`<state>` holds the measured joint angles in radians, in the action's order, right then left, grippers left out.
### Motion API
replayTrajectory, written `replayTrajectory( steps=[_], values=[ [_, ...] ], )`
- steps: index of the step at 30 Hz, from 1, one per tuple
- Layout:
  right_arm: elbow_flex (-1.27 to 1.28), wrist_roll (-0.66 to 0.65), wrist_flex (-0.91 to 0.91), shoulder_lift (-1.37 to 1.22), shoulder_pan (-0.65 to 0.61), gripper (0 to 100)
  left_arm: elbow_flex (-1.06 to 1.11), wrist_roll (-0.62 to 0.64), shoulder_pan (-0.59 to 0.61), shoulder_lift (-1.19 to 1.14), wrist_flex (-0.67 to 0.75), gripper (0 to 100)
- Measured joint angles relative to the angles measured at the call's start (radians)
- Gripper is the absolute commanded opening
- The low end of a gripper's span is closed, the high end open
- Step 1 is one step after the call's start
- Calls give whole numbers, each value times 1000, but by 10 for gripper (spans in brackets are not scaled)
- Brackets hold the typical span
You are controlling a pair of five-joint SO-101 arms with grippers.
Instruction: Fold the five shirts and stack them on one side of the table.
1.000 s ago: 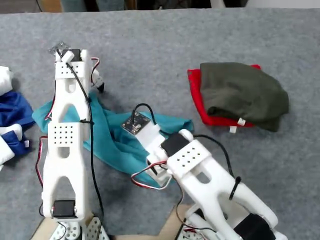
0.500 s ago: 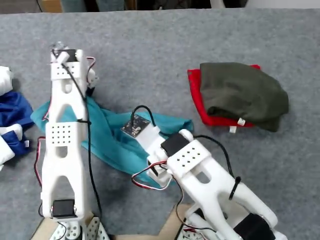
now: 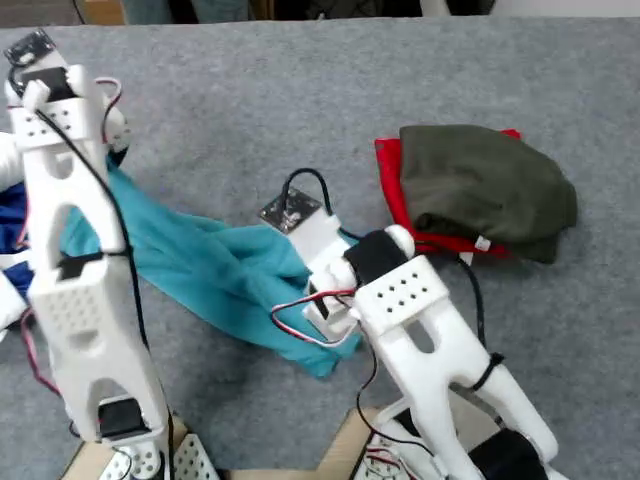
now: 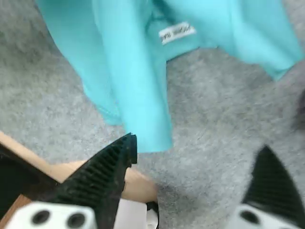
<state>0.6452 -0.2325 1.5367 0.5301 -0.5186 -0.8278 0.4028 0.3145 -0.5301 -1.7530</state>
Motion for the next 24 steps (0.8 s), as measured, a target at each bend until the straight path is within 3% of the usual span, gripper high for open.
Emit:
replayTrajectory(
  steps=[3, 8, 13, 17, 24],
  values=[
    [-41, 0, -21, 0, 37, 420, 290, -83, 14, 212, 2, 30],
    [-75, 83, -89, 0, 77, 412, 752, -236, 98, 562, 124, 30],
    [-75, 147, -153, 0, 77, 200, 1126, -422, 253, 861, 224, 30],
    [-75, 149, -190, -3, 31, 48, 1281, -562, 414, 971, 238, 30],
    [-75, 149, -196, -192, -140, 39, 1375, -667, 598, 988, 241, 30]
  ],
)
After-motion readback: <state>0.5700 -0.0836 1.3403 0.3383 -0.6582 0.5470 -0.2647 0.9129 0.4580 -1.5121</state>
